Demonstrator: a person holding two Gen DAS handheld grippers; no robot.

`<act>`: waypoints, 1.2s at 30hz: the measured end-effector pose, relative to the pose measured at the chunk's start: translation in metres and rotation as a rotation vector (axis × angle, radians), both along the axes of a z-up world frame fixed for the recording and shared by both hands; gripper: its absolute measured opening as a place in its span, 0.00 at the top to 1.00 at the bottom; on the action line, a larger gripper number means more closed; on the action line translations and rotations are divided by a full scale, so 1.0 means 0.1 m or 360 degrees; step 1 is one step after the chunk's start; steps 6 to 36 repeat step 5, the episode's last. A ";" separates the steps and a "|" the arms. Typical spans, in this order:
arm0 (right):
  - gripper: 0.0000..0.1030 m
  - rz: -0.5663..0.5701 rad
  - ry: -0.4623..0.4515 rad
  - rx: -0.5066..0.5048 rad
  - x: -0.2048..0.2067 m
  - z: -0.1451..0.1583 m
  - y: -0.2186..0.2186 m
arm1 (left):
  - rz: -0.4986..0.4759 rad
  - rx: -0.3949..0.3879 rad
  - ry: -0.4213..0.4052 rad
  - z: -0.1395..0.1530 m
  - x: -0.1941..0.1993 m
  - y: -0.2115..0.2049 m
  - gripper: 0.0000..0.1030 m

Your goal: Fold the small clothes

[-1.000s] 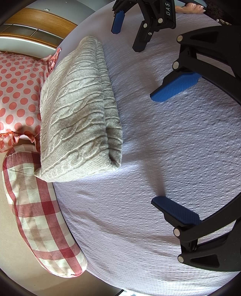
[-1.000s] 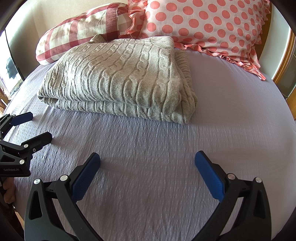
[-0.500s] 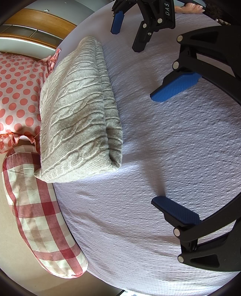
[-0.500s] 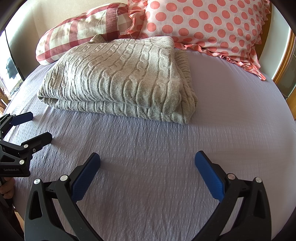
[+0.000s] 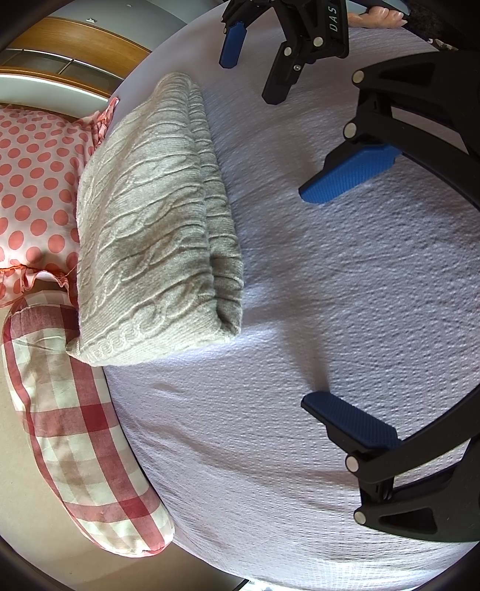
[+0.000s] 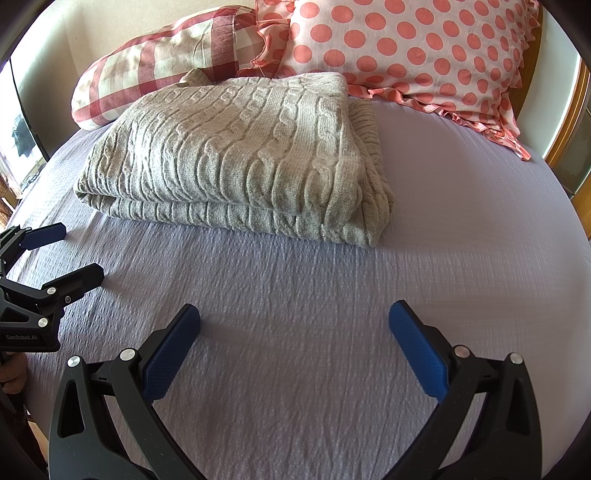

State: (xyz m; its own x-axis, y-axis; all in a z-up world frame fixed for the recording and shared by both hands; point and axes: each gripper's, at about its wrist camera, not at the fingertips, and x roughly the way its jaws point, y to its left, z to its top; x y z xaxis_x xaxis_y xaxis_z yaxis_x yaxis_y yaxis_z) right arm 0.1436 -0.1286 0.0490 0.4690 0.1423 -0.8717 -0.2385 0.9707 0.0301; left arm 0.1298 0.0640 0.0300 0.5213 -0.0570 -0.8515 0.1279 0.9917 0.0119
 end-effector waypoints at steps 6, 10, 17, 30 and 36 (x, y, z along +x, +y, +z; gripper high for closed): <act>0.01 0.0000 0.0000 0.0000 0.00 0.00 0.00 | -0.0001 -0.0002 -0.0010 0.00 -0.01 0.01 0.02; 0.01 0.0000 0.0000 0.0000 0.00 0.00 0.00 | -0.0001 -0.0002 -0.0010 0.00 -0.01 0.01 0.02; 0.01 0.0000 0.0000 0.0000 0.00 0.00 0.00 | -0.0001 -0.0002 -0.0010 0.00 -0.01 0.01 0.02; 0.01 0.0000 0.0000 0.0000 0.00 0.00 0.00 | -0.0001 -0.0002 -0.0010 0.00 -0.01 0.01 0.02; 0.01 0.0000 0.0000 0.0000 0.00 0.00 0.00 | -0.0001 -0.0002 -0.0010 0.00 -0.01 0.01 0.02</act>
